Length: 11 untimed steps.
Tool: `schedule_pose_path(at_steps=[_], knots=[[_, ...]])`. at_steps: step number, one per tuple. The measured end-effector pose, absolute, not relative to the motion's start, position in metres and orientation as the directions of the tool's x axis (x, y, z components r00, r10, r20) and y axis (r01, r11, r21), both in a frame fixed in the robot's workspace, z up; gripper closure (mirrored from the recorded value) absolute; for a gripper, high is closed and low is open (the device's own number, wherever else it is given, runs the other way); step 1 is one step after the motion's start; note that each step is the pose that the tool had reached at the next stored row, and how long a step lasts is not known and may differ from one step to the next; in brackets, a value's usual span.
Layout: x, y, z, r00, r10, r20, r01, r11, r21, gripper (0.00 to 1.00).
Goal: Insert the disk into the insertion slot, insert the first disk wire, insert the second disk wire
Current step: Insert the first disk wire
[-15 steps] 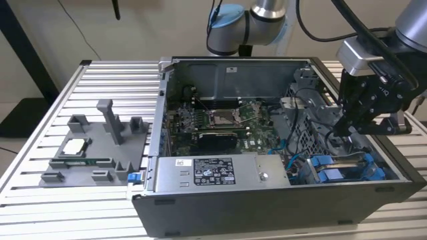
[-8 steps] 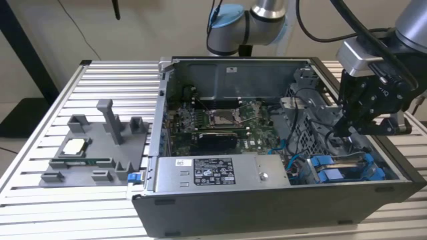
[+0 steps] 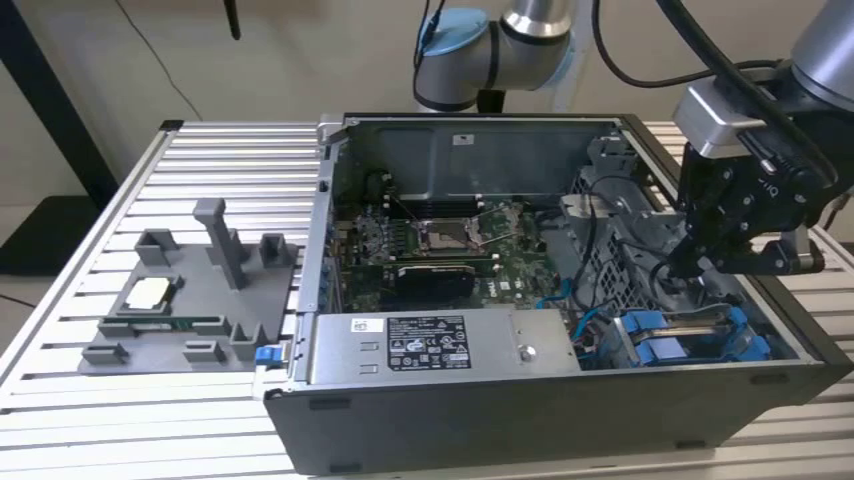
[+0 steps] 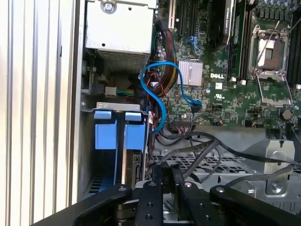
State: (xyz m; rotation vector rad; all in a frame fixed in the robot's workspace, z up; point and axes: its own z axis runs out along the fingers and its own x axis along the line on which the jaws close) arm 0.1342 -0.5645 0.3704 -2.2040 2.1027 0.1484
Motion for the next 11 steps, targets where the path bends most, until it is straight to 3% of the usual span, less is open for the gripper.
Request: schedule_pose_path(at_steps=[11], knots=[[0.1342, -0.5645, 0.3684, 0.047, -0.99, -0.133, -0.999, -0.047, 0.001, 0.81]])
